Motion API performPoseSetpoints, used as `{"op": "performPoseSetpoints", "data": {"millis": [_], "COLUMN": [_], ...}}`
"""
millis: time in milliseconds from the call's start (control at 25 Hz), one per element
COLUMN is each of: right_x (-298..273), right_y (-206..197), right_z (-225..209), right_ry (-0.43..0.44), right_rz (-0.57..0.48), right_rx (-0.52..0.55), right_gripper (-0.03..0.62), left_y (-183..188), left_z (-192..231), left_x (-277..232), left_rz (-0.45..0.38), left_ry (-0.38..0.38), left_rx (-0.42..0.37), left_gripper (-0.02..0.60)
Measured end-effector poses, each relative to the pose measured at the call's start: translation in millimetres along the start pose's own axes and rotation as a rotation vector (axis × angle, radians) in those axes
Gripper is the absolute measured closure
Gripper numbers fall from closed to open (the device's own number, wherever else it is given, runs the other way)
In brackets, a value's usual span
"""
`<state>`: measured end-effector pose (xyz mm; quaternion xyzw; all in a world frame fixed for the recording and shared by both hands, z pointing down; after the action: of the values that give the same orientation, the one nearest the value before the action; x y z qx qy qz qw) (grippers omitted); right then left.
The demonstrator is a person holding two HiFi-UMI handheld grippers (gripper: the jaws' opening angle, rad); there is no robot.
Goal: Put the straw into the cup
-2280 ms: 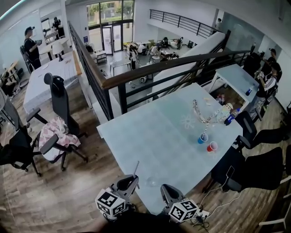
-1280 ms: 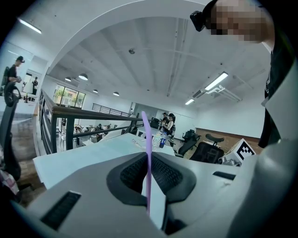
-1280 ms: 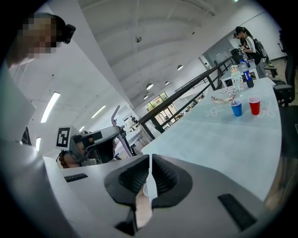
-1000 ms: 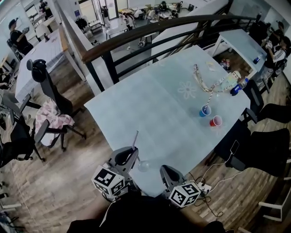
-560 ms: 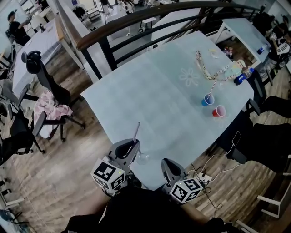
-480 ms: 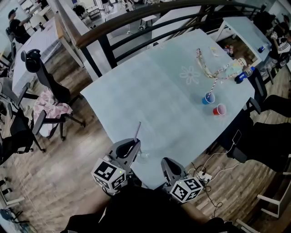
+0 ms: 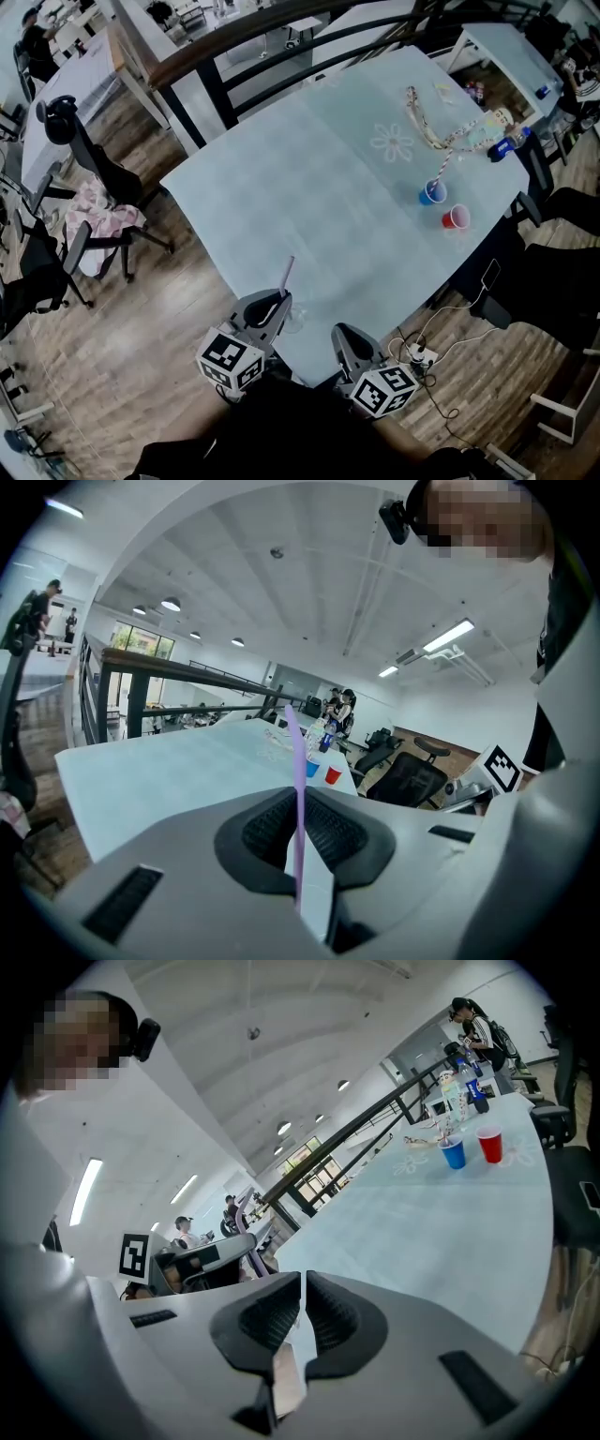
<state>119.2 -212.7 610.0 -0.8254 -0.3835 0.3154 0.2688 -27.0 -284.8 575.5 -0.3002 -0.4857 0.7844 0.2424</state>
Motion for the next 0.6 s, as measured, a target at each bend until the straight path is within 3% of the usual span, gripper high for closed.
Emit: {"op": "performPoseSetpoints", "data": {"millis": [160,600], "right_x": [2,5], "right_y": [-5,-12], "right_z": [-7,-6], "right_ry": [-0.009,0.004], "right_rz": [0.009,0.022], "right_rx": [-0.016,-0.034], "right_gripper": [0.556,0.556], "left_y": [-18,-51], "left_z": [0,-10], "left_x": [3,7], "left_rz": [0.031,0.132], "left_ry": [0.019,0.010], "left_rx": [0.022,-0.025], "left_gripper": [0.545,0.543]}}
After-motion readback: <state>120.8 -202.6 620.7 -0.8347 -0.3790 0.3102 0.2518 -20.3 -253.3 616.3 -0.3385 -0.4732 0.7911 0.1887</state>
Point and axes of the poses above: the fingertips, and each gripper's own axes: x backward along the fingers, z to its left, y out of its top, the point moved 4 cm from there along x, backward along the fingers, and after that the axes turned 10 degrees about -z, right-handed, at the moved point
